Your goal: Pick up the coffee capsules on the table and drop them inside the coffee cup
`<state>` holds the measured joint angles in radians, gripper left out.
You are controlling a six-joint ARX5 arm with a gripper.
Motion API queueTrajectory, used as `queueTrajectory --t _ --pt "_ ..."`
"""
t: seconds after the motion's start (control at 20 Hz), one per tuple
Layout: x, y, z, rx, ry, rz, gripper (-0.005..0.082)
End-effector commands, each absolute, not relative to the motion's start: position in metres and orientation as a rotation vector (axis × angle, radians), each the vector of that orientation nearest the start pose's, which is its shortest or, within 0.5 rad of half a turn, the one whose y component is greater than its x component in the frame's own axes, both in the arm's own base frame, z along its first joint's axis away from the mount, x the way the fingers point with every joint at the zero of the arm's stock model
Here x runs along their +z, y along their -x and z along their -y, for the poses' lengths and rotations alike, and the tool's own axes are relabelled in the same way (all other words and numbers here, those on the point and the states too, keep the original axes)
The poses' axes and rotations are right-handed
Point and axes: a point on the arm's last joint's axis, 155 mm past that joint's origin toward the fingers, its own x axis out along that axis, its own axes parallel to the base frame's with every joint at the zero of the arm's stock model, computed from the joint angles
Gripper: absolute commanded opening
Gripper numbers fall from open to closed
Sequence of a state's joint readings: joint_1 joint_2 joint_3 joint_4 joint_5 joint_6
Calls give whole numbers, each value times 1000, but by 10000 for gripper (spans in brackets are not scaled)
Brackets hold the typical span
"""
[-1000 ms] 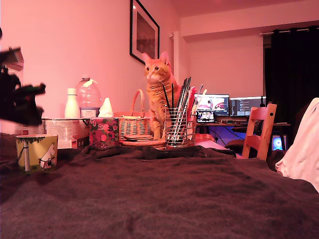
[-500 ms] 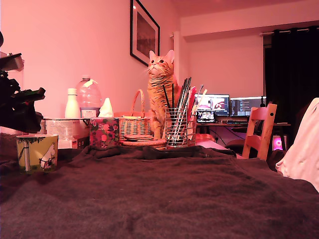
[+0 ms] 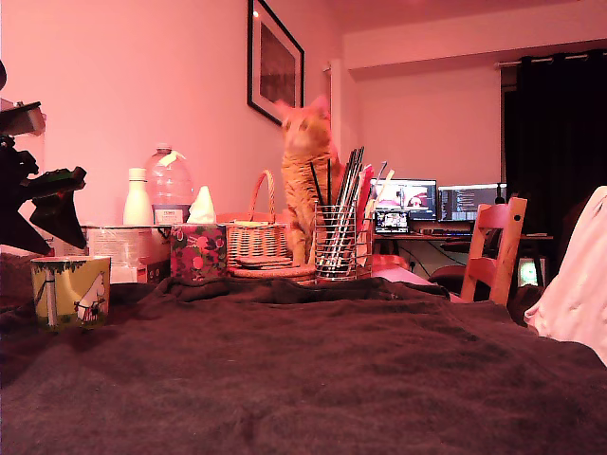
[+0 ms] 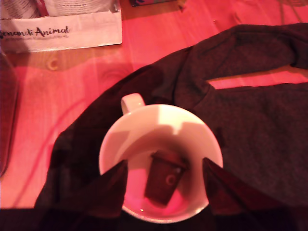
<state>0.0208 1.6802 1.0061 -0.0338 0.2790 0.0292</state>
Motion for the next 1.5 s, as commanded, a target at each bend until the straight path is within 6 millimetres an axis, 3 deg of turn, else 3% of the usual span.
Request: queueTrajectory --t 0.0,0.2,0.3,0.45,0.65,0.9,1.25,1.45 --pt "95 -468 41 -260 85 -708 450" --pt "97 -468 45 -281 92 -700 385" --pt "100 -467 51 -317 105 -694 257" --pt "108 -464 58 -357 117 -681 -19" --pt "124 -463 61 -363 107 -645 -19" --pt "160 -458 76 -395 81 -566 -19" --pt "204 -439 116 -485 39 -470 -19" --pt "209 -420 134 -528 26 -455 -19"
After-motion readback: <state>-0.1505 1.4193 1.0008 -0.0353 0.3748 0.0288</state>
